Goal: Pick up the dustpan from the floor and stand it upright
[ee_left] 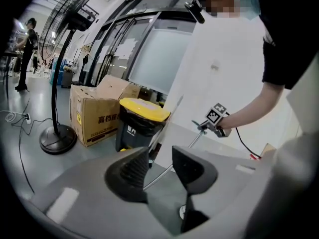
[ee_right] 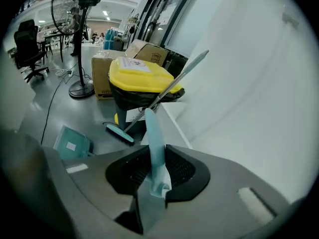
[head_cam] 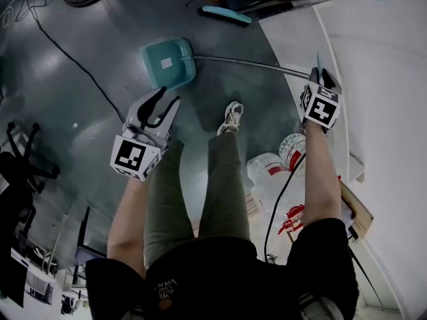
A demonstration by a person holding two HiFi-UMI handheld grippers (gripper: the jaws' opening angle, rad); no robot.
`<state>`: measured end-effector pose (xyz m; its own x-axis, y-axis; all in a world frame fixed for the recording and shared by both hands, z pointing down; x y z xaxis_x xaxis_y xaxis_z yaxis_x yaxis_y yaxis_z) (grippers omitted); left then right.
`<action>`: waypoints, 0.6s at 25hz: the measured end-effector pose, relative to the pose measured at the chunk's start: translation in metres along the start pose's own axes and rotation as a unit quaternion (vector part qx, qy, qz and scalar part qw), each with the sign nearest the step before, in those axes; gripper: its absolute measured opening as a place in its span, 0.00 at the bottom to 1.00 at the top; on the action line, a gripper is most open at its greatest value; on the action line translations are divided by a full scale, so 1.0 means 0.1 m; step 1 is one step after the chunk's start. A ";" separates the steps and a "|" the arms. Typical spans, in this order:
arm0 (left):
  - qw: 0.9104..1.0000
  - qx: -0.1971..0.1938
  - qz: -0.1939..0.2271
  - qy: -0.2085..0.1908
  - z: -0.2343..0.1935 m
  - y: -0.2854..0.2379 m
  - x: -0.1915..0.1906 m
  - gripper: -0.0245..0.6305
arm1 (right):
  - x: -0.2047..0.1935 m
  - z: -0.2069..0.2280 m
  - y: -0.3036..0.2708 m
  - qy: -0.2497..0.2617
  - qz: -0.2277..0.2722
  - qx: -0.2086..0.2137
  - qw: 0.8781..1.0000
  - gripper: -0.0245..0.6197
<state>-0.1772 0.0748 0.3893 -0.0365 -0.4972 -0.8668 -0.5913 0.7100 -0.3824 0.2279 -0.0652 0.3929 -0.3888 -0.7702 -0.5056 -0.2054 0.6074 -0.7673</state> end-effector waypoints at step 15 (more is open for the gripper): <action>1.000 0.028 0.010 0.003 -0.14 0.43 0.20 0.29 | 0.33 0.55 0.35 0.050 0.004 -0.061 0.997 0.17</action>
<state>-0.2147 0.0880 0.3602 -0.0523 -0.4851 -0.8729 -0.5447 0.7465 -0.3822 0.2569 -0.0799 0.3276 -0.4770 -0.7453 -0.4658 -0.3071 0.6379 -0.7063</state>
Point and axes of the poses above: the fingertips, and each gripper's own axes: y backward along the fingers, z to its right, x out of its top, the point moved 2 cm from there along y, backward along the fingers, and after that the axes turned 1 degree about x, right-handed, at the moved point
